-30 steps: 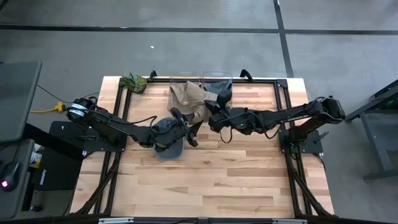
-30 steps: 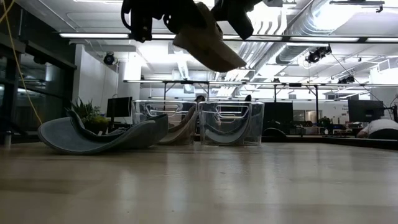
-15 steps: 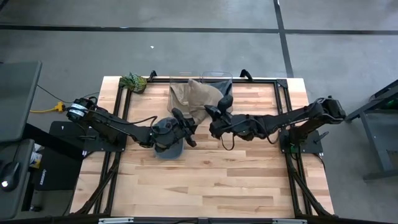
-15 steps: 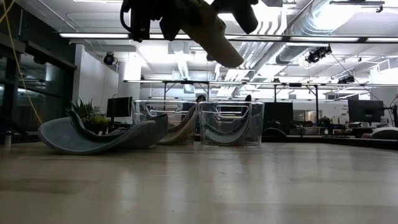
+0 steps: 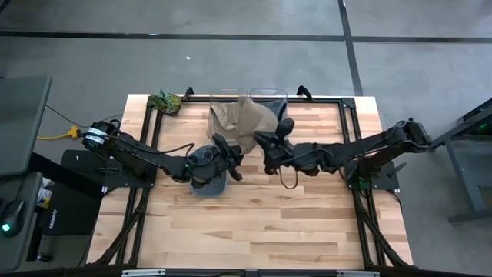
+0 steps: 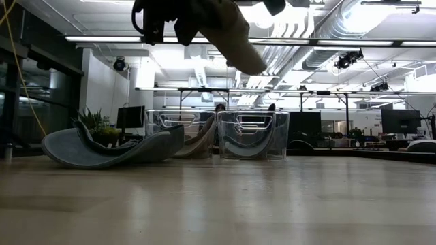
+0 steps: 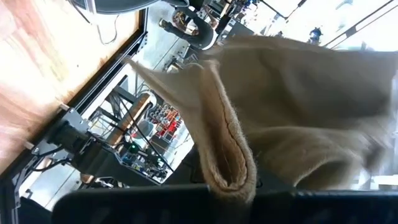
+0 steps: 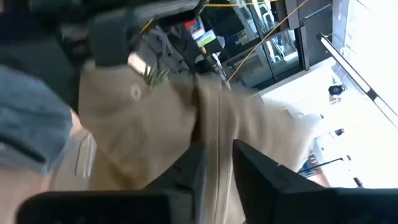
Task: Pick & Place hat
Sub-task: Put the brown cap into the left transparent bin
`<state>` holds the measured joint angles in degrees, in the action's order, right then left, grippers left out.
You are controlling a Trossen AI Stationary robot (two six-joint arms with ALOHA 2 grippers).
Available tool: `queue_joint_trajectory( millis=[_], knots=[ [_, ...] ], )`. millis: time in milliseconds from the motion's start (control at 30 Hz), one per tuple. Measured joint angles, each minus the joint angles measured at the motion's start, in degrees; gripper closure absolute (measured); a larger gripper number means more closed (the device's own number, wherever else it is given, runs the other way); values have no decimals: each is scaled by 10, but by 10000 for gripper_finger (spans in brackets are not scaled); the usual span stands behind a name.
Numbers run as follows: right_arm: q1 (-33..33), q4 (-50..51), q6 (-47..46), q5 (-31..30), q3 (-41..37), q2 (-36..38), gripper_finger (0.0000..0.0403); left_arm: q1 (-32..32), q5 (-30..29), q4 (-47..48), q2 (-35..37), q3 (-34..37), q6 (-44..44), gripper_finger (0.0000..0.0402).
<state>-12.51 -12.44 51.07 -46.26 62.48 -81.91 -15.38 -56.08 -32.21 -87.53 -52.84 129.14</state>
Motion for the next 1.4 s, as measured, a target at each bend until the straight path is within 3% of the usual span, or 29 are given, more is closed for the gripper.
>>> queue_joint_trajectory(
  millis=[300, 567, 667, 900, 1000, 1133, 1300, 1400],
  knots=[
    [-1, 6, -79, -60, 0, 64, 251, 0, 2, -1, 0, 0, -56, 401],
    [0, 76, -287, -56, 1, 152, 234, 9, 47, -39, 0, 0, -172, 401],
    [5, 133, -365, -26, 1, 181, 233, 22, 100, -69, 0, 0, -235, 401],
    [29, 260, -535, 118, 1, 226, 233, 51, 245, -66, 0, -16, -366, 401],
    [41, 292, -580, 167, 1, 237, 233, 56, 302, -5, 0, -44, -426, 401],
    [55, 311, -601, 219, 1, 248, 233, 61, 364, 148, 0, -105, -503, 401],
    [58, 320, -601, 229, 1, 255, 233, 60, 374, 411, 0, -221, -579, 401],
    [58, 321, -604, 234, 1, 255, 233, 60, 354, 523, 0, -282, -623, 401]
  ],
)
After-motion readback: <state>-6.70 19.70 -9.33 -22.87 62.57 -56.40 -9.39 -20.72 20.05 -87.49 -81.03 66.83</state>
